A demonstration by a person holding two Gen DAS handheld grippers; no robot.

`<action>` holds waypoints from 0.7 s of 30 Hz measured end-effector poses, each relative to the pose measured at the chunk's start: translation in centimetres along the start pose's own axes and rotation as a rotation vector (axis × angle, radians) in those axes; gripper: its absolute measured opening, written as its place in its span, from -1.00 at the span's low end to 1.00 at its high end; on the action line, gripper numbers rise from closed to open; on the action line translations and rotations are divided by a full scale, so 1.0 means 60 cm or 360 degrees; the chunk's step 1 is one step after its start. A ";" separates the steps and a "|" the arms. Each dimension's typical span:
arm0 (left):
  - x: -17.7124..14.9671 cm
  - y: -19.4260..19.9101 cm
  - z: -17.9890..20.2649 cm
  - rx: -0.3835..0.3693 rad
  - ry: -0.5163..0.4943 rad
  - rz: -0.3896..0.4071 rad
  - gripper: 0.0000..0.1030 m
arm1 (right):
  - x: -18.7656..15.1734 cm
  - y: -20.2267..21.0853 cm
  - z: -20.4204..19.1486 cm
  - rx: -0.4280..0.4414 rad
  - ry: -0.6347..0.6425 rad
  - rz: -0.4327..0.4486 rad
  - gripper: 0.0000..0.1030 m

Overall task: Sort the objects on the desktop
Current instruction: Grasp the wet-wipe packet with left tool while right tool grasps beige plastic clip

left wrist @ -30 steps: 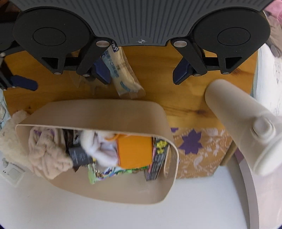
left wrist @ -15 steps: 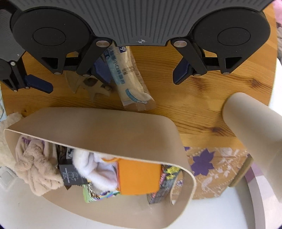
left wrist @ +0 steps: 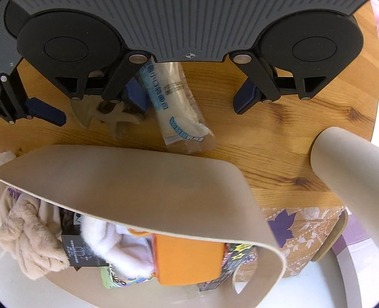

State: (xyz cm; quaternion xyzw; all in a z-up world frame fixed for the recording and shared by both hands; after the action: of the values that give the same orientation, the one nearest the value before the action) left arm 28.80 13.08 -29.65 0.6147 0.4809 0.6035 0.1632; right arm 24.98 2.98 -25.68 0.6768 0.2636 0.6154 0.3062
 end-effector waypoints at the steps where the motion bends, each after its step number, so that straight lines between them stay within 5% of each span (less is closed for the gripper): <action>1: 0.000 -0.001 0.002 0.0014 -0.0026 0.0005 0.57 | -0.002 0.000 -0.001 -0.0006 0.0017 0.0004 0.60; 6: -0.002 -0.002 0.002 0.0077 -0.0087 0.0017 0.47 | -0.014 0.001 0.011 -0.0042 0.0024 -0.0001 0.49; 15: 0.005 0.007 -0.014 0.0081 -0.0074 0.0014 -0.02 | -0.031 0.011 0.025 -0.0034 0.0086 0.0014 0.33; 19: 0.001 0.010 -0.014 0.0067 -0.0095 0.0018 -0.20 | -0.038 0.017 0.017 0.0039 0.0130 0.0019 -0.12; 21: -0.001 0.011 -0.014 0.0052 -0.0111 0.0017 -0.31 | -0.044 0.022 0.011 0.0021 0.0167 0.0020 -0.18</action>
State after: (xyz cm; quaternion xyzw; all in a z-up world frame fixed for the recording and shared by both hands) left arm 28.34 12.41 -28.95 0.6405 0.4814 0.5746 0.1668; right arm 25.33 0.12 -26.51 0.6473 0.2792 0.6501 0.2836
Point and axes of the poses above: each gripper's, at about its wrist camera, not at the fingertips, and y roughly against the way its jaws point, z to its right, x to its top, the point moved 3 cm from there along -y, roughly the way its jaws point, and after that the axes turned 8 degrees about z, right-handed, at the moved point
